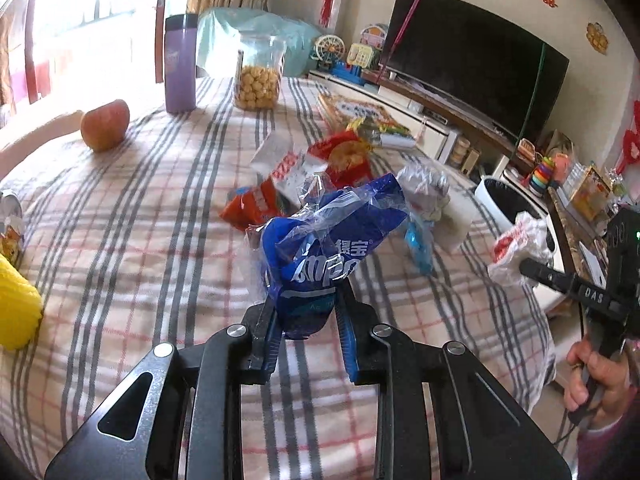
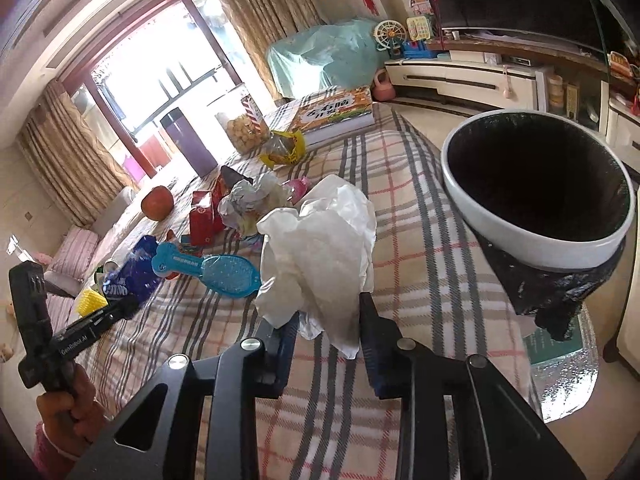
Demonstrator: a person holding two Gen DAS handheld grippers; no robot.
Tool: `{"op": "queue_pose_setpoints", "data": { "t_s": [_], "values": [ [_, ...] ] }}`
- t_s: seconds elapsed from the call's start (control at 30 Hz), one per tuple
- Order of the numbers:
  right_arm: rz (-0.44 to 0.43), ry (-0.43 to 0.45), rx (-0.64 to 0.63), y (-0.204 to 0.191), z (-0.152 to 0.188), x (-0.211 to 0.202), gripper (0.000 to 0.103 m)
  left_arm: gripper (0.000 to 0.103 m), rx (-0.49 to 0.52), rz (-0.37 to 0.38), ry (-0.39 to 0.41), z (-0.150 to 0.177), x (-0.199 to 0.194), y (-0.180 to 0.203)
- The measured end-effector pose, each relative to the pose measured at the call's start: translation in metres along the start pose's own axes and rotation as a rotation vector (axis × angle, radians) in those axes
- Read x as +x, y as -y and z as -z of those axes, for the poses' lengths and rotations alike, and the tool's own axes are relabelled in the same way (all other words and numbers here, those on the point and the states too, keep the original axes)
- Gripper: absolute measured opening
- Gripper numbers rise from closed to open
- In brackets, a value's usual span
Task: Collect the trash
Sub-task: 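Carry the snack bag and tissue over the bin and open both tools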
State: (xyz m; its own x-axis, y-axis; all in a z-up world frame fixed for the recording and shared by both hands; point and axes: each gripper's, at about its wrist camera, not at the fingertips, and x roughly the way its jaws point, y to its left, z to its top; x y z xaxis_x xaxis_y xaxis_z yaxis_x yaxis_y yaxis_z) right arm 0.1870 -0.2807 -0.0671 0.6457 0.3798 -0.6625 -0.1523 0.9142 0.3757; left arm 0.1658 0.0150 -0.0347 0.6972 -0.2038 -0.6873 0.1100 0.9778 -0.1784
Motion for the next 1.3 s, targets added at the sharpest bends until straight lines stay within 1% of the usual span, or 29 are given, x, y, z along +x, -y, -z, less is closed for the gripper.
{"op": "queue_pose_setpoints", "data": {
  "t_s": [0.17,0.3,0.6,0.77,0.97,1.2,1.3],
  "values": [
    [0.007,0.015,0.008,0.007,0.000,-0.010,0.030,0.023,0.000,-0.006,0.029,-0.012,-0.008,0.004],
    [0.010,0.027,0.016,0.016,-0.001,-0.017,0.030,0.023,0.042,0.015,0.009,-0.013,-0.001,0.023],
    [0.034,0.043,0.022,0.037,-0.005,-0.031,0.030,0.023,0.139,0.099,-0.045,-0.012,0.023,0.087],
    [0.061,0.062,0.030,0.054,-0.013,-0.043,0.030,0.023,0.209,0.145,-0.057,-0.018,0.036,0.130],
    [0.102,0.075,0.035,0.074,-0.025,-0.053,0.030,0.023,0.254,0.189,-0.089,-0.028,0.058,0.169],
    [0.152,0.080,0.057,0.104,-0.042,-0.058,0.030,0.023,0.313,0.209,-0.109,-0.038,0.079,0.207],
    [0.159,0.080,0.072,0.115,-0.048,-0.058,0.030,0.023,0.328,0.215,-0.119,-0.043,0.089,0.219]
  ]
}}
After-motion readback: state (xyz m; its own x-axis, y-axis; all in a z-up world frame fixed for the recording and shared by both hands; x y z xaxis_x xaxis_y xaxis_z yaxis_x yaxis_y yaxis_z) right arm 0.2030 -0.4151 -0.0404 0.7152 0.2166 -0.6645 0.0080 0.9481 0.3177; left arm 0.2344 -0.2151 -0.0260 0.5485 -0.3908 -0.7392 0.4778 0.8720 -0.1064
